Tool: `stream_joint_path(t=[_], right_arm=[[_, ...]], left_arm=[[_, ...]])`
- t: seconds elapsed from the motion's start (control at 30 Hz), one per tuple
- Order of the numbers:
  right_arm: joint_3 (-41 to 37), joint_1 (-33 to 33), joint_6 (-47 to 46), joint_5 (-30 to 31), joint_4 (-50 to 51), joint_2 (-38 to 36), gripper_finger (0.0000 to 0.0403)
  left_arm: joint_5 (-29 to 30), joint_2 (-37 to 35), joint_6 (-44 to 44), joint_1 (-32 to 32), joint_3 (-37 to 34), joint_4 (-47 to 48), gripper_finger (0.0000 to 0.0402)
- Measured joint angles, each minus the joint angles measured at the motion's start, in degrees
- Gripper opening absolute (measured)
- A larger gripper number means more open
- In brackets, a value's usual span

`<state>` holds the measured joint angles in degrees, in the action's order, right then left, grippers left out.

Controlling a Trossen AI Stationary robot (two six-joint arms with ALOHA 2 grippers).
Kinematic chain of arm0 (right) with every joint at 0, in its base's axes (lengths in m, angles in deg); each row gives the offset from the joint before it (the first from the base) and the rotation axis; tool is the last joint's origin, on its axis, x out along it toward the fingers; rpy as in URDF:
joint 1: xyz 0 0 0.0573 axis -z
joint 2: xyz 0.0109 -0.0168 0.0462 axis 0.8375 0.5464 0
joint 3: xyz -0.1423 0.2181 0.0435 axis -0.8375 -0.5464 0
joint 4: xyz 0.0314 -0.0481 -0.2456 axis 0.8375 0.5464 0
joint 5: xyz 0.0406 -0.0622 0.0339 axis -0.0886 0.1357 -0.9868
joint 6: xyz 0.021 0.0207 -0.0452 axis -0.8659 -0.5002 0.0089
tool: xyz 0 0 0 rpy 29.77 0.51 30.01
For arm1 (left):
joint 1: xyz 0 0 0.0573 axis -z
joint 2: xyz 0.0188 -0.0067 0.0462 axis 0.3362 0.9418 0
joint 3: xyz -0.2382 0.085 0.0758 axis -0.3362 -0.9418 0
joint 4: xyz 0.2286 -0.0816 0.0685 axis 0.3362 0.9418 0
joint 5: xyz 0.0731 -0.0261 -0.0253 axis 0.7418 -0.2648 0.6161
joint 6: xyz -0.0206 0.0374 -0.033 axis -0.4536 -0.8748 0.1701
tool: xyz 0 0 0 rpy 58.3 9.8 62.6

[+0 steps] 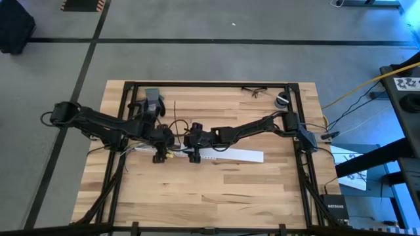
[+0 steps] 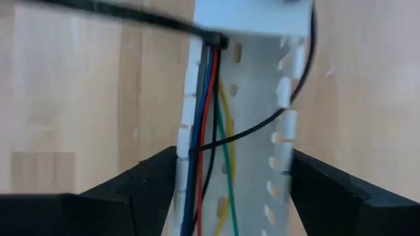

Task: Ziptie cables
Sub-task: Close the white cable duct with the lid

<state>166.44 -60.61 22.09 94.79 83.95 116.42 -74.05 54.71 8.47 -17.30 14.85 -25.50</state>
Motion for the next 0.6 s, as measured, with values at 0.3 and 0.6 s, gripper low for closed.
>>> stream_joint_path(t=[0.3,0.6], right_arm=[[-0.1,0.0,-1.2,-0.4,0.4,0.0,0.0335],[-0.1,0.0,-1.4,-1.0,-0.2,0.0,0.0335]], left_arm=[[0.2,0.0,6.6,3.1,-11.3,-22.5,0.0265],[2.3,-0.5,10.3,5.2,-25.3,-52.7,0.0265]])
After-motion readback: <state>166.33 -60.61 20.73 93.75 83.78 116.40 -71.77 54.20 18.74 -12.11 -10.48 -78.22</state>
